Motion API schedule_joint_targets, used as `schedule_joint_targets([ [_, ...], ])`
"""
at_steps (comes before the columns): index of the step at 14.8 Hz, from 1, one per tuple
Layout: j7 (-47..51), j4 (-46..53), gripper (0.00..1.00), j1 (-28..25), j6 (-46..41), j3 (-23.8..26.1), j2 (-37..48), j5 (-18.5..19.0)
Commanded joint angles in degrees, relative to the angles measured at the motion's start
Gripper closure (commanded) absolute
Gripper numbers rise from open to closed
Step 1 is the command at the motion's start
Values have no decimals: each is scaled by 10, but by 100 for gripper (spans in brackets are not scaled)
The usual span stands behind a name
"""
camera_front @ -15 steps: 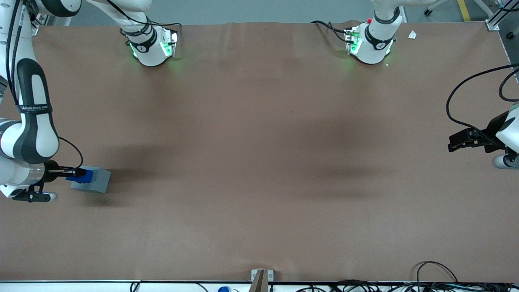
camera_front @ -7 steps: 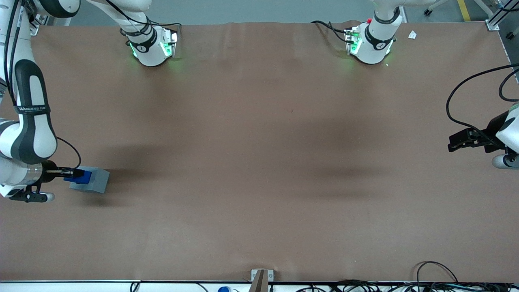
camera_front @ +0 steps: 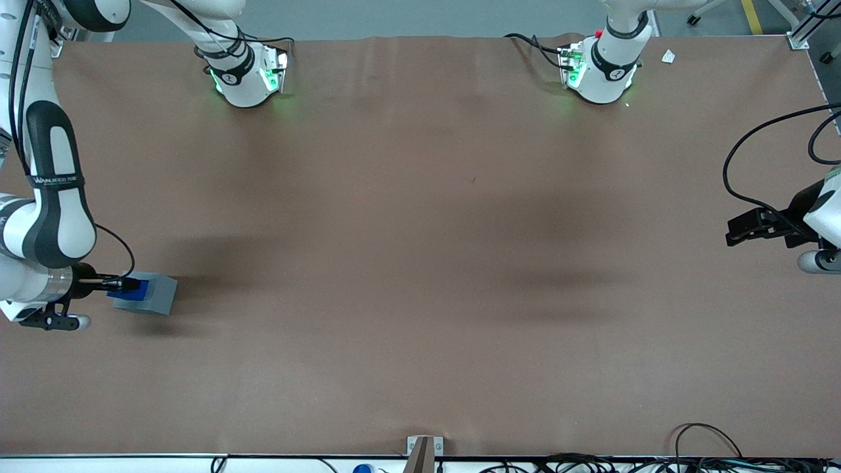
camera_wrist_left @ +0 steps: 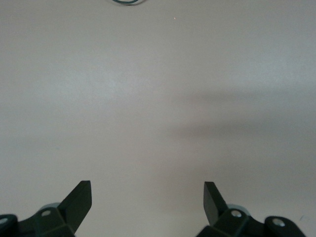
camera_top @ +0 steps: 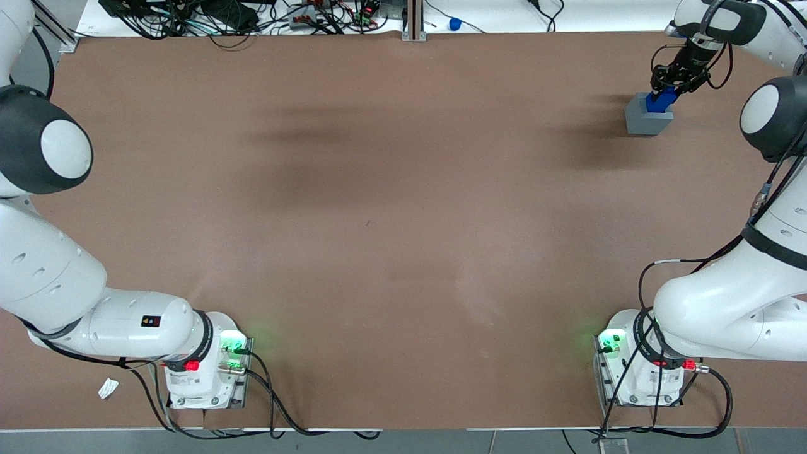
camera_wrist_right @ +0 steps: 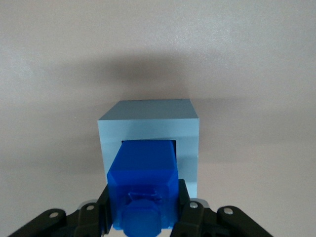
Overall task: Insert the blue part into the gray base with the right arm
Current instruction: 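Lower the blue block into the gray base's square opening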
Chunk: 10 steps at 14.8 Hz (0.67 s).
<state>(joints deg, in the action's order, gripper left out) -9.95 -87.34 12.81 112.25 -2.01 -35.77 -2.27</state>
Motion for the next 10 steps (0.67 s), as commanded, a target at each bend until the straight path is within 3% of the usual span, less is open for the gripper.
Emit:
schedule_joint_targets([
  [1, 0, -3, 100, 5, 7, 7, -1, -11],
  [2, 0, -2, 99, 5, 8, 7, -3, -11],
  [4, -1, -2, 81, 4, 12, 7, -6, -10],
  [8, -1, -3, 76, 4, 24, 6, -7, -4],
  [10, -2, -3, 61, 3, 24, 7, -8, -2],
])
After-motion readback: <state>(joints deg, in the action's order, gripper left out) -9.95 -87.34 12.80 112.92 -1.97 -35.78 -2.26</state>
